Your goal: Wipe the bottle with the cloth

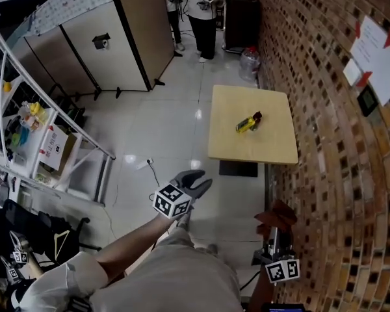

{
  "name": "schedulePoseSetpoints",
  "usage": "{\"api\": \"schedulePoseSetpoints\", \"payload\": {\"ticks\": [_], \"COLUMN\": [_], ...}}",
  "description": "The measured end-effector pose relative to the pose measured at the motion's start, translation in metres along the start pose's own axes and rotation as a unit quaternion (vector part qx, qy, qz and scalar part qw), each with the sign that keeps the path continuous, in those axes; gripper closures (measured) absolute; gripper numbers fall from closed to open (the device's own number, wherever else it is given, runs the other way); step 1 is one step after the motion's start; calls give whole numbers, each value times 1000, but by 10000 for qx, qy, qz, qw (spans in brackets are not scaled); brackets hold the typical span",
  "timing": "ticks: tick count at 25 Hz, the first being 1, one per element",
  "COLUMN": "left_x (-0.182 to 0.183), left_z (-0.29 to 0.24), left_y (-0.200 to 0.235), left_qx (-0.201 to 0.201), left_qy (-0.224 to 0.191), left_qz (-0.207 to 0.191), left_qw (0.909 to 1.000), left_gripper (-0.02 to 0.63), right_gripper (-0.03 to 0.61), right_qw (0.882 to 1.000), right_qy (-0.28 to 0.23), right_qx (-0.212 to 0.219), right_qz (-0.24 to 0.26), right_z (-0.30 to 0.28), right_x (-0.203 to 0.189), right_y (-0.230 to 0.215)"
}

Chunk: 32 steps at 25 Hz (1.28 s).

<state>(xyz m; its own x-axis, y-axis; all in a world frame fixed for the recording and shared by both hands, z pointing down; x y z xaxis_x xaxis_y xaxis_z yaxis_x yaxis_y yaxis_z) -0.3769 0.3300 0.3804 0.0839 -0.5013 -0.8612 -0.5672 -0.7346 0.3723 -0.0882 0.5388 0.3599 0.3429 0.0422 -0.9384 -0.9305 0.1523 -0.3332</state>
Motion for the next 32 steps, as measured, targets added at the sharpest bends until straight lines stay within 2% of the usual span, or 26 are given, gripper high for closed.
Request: {"api": "schedulePoseSetpoints", "payload": {"ticks": [3, 9, 12, 16, 23, 28, 32], "left_x": [5, 33, 46, 56, 60, 62, 71], "left_z": [-22, -38, -43, -47, -68, -104, -137], "left_y": [26, 84, 110, 138, 159, 169, 172], "left_qx": [-275, -634, -802, -1055, -1538, -1603, -1587], "left_qy": [164, 358, 406, 390, 653, 836, 1050], "left_qz": [-2, -310, -350, -467, -854, -795, -921], "left_qw": [9995, 9969, 9953, 9926, 9822, 9803, 9774], "left_gripper": [436, 413, 413, 422, 420, 419, 419], "right_gripper": [500, 500, 500, 500, 500, 500, 499], "right_qw": [9998, 9988, 9985, 9969, 9932, 9915, 9904], "right_qy": [-28, -124, -240, -181, -12, 135, 303], "right_qx": [-162, -403, -453, -678, -1098, -1220, -1285], "right_qz": [91, 262, 195, 369, 385, 424, 412], "right_z": [-27, -95, -128, -163, -190, -206, -218], "right_x": [7, 18, 15, 3, -13, -18, -25], "right_y": [5, 33, 46, 64, 88, 78, 62]}}
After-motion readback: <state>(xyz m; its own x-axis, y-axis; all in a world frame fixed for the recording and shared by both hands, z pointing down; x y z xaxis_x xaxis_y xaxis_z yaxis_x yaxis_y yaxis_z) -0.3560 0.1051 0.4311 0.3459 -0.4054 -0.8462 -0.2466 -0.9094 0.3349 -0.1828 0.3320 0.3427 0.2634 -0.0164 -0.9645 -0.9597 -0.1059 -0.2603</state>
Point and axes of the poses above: the fingertips, and each gripper's own axes: z backward along the fingers, y to its left, x out of its top, the point moved 7 cm from there along z, backward along the fingers, and after that the axes turned 10 degrees about z, right-handed, at the moved point
